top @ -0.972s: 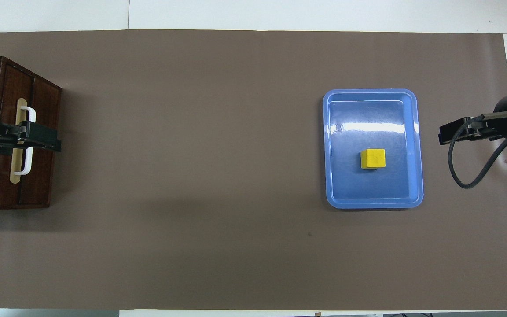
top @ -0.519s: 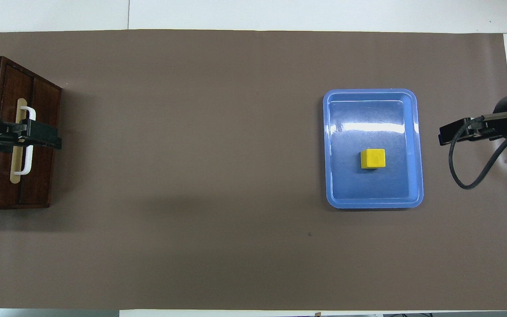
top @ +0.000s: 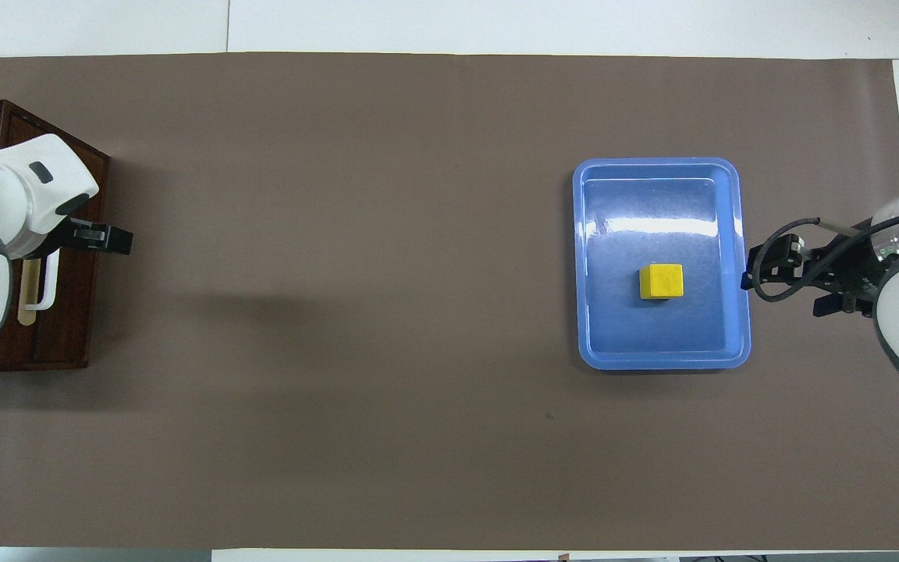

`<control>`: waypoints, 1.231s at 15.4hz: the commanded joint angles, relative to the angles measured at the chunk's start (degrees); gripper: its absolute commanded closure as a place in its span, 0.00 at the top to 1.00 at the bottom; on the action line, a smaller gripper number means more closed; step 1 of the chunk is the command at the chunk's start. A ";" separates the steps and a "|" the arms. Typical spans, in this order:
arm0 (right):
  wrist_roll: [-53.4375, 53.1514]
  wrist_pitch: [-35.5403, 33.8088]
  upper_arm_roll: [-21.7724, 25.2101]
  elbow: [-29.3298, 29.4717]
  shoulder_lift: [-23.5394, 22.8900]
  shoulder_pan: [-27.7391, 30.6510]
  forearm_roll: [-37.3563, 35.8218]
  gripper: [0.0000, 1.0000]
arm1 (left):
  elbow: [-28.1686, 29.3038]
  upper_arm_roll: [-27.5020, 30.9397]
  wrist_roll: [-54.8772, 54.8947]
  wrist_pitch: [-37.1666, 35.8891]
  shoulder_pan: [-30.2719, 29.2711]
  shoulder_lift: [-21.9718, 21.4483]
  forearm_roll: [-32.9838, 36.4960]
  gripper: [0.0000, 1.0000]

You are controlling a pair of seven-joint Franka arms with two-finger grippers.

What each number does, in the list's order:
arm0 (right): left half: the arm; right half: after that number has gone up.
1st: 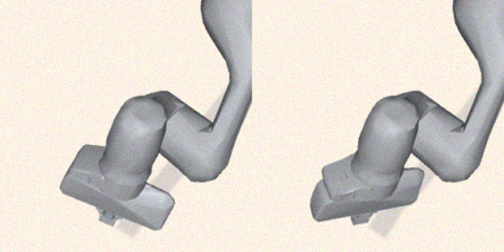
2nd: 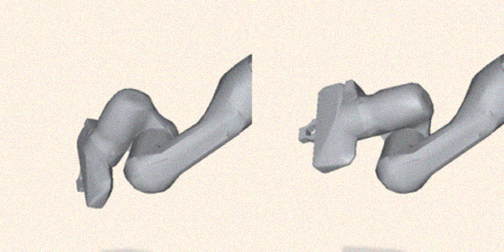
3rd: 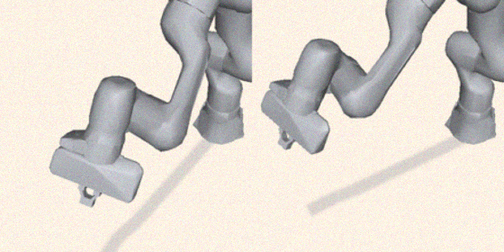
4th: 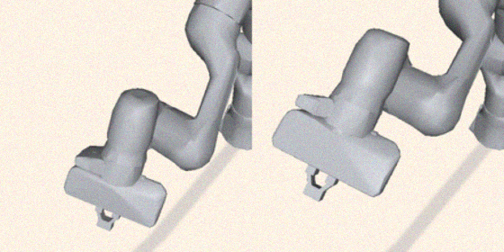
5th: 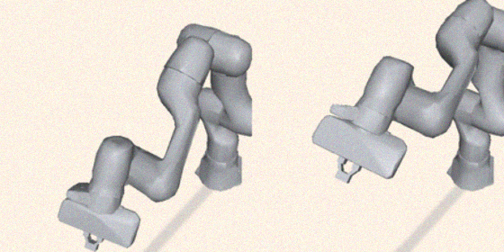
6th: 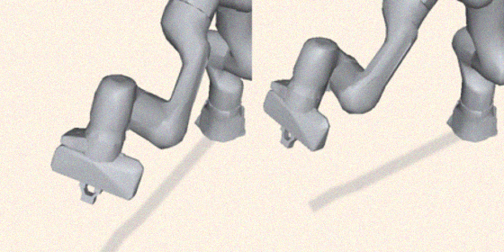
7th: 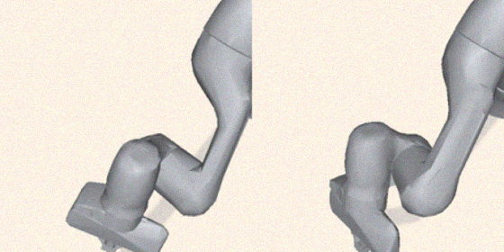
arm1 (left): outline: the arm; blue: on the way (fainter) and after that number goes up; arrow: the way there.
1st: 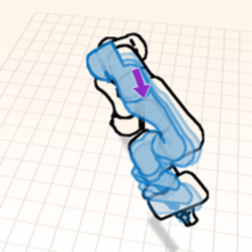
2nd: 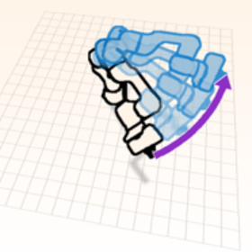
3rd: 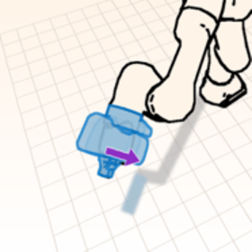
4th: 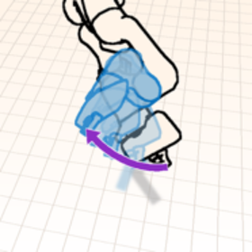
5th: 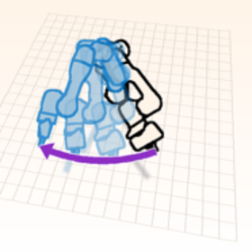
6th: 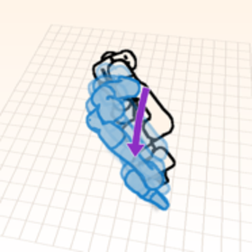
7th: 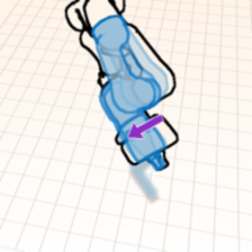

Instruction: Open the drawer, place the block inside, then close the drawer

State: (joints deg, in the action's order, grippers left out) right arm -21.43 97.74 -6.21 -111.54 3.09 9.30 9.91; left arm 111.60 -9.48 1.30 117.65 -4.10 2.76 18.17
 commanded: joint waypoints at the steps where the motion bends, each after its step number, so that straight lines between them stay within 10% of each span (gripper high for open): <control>1: -9.39 4.90 -0.47 -6.74 0.61 2.12 6.41 1.00 | 0.11 0.07 1.33 6.95 -0.73 4.87 7.29 1.00; 12: -26.91 12.04 -0.38 -8.17 -12.66 7.65 24.01 1.00 | 3.10 -0.01 1.54 11.72 -2.58 7.43 12.24 1.00; 19: -27.27 8.35 -0.12 -3.68 -20.31 8.89 29.29 1.00 | 1.69 -0.28 -23.08 6.90 11.91 7.43 4.16 1.00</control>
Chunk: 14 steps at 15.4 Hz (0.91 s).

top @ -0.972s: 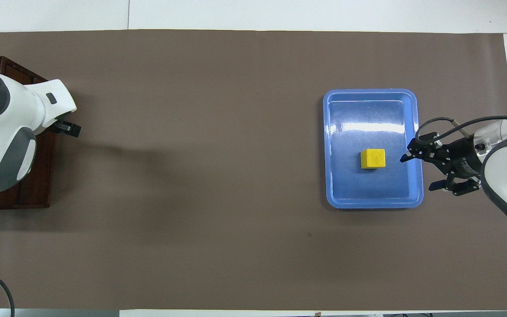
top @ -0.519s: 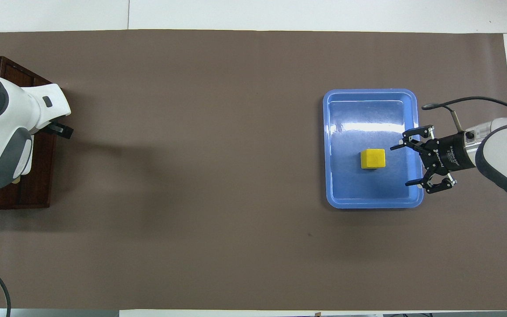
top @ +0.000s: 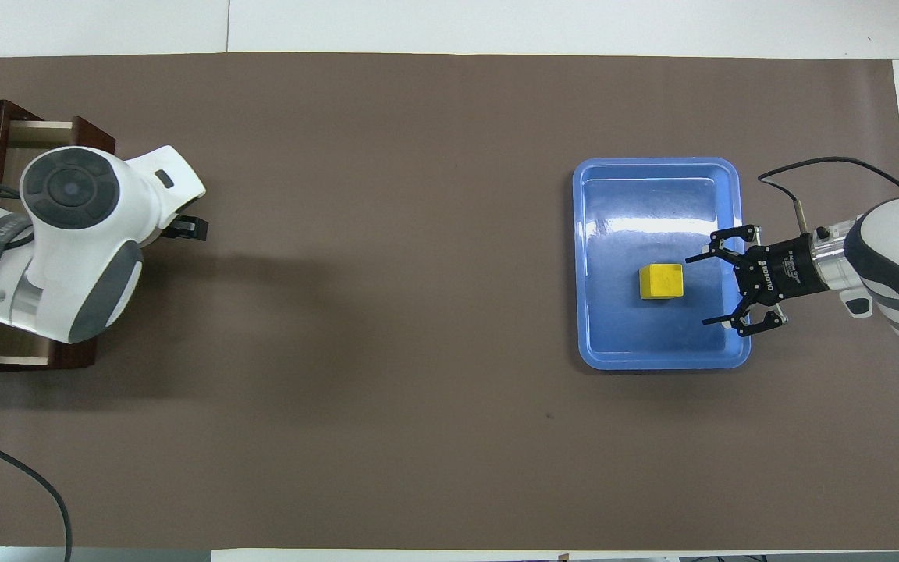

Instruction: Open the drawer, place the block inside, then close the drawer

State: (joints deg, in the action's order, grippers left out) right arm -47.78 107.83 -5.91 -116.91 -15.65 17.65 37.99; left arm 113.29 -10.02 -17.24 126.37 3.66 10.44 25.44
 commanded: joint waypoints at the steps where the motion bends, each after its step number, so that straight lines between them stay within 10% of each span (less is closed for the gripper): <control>1: -0.92 -1.83 -0.42 1.86 -2.01 0.55 1.21 1.00 | -0.08 0.27 -5.86 -2.27 5.12 -0.25 -3.20 1.00; 14: 2.94 1.51 -0.42 4.15 -4.03 -1.56 1.39 1.00 | -17.84 0.09 -16.13 -27.75 7.59 -5.16 -19.54 1.00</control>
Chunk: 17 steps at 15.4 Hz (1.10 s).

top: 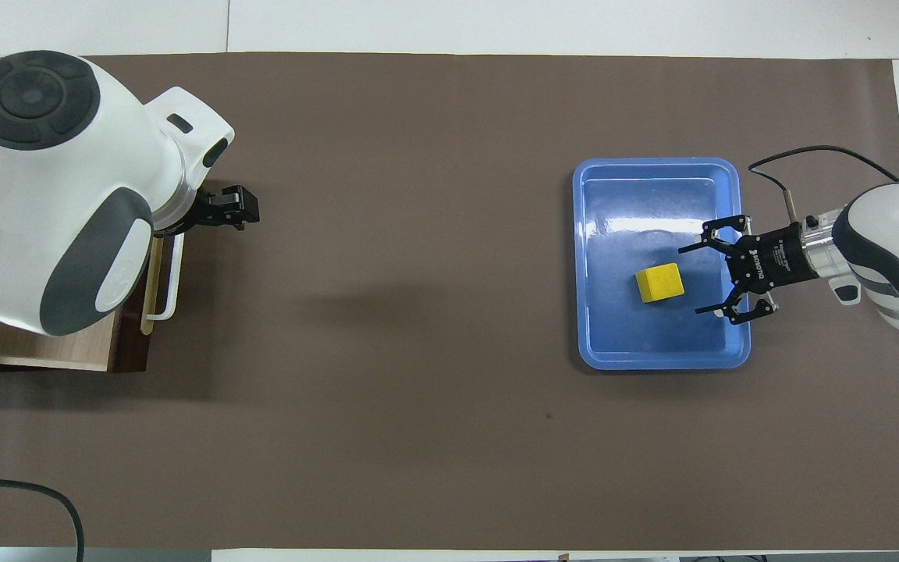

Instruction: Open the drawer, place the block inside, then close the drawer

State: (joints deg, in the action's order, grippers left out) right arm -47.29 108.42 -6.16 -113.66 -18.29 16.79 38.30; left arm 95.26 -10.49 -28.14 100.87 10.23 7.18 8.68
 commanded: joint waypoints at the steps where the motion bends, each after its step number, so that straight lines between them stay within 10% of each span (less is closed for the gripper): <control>1: 3.25 1.18 -0.17 0.81 -1.40 -0.96 0.91 1.00 | 0.19 0.56 -9.96 -3.13 2.07 -2.16 -3.49 1.00; 7: 4.31 3.12 -0.17 -0.51 -1.49 -2.46 0.82 1.00 | 3.26 0.47 -44.15 3.97 2.17 -2.87 -9.21 1.00; 15: 6.42 4.00 0.01 -1.91 -1.22 -2.29 0.73 1.00 | 8.89 0.47 -60.17 10.84 2.87 -4.54 -9.74 1.00; 17: 6.34 4.08 0.01 -2.00 -1.22 -2.29 0.73 0.84 | 8.89 0.47 -62.55 11.27 2.96 -4.45 -9.74 1.00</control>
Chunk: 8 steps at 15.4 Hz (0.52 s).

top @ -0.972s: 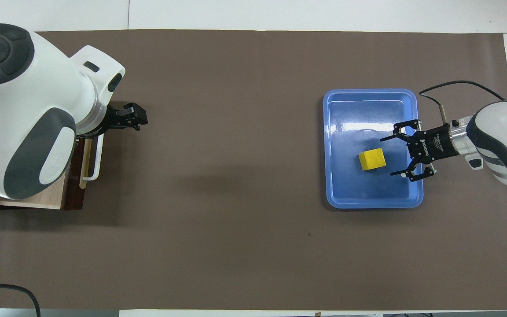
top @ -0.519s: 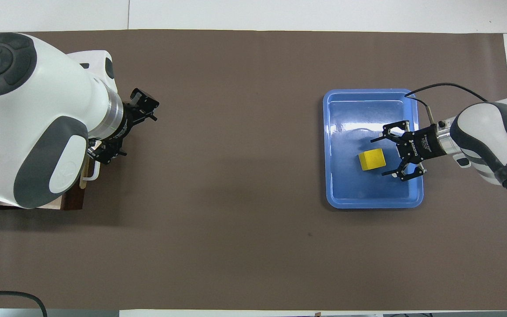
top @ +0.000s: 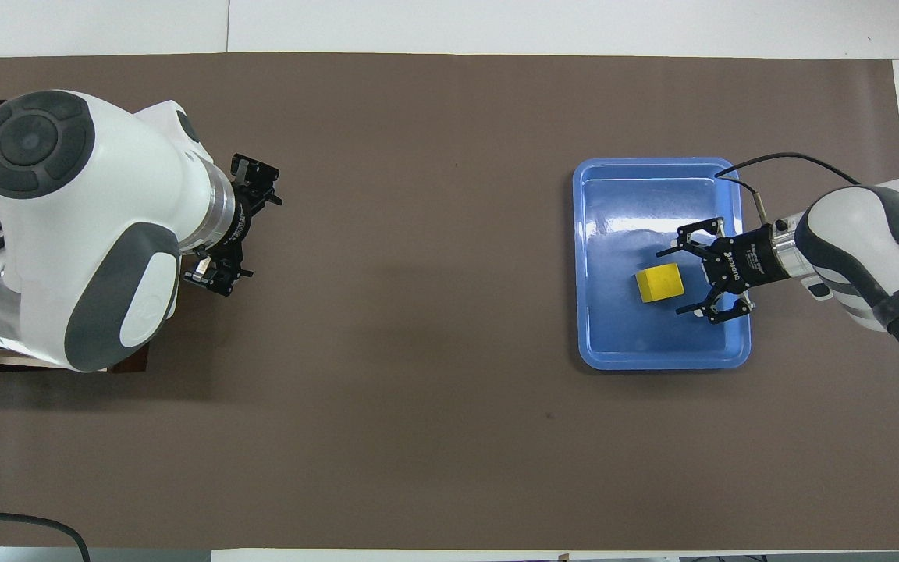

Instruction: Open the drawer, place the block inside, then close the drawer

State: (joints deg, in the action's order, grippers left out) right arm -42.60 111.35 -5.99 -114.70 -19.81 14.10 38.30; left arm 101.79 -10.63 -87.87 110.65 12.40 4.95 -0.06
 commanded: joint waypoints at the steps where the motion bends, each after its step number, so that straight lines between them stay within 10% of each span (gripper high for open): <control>1: 1.64 1.15 -0.16 -0.96 0.30 0.40 0.81 0.63 | 2.19 0.61 -3.53 1.58 0.87 -2.14 -0.99 1.00; 4: 1.64 1.15 -0.16 -0.79 0.30 0.40 0.81 0.00 | 1.92 0.61 -6.08 1.93 2.09 -2.05 -0.99 1.00; 8: 1.64 0.36 -0.25 1.14 0.21 0.40 0.73 0.00 | 1.84 0.70 -6.35 1.05 2.19 -2.14 -0.99 1.00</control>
State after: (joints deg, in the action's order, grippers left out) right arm -42.47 111.47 -5.97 -114.50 -19.81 14.11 38.30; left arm 101.82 -10.84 -93.49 111.22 13.55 4.53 -0.12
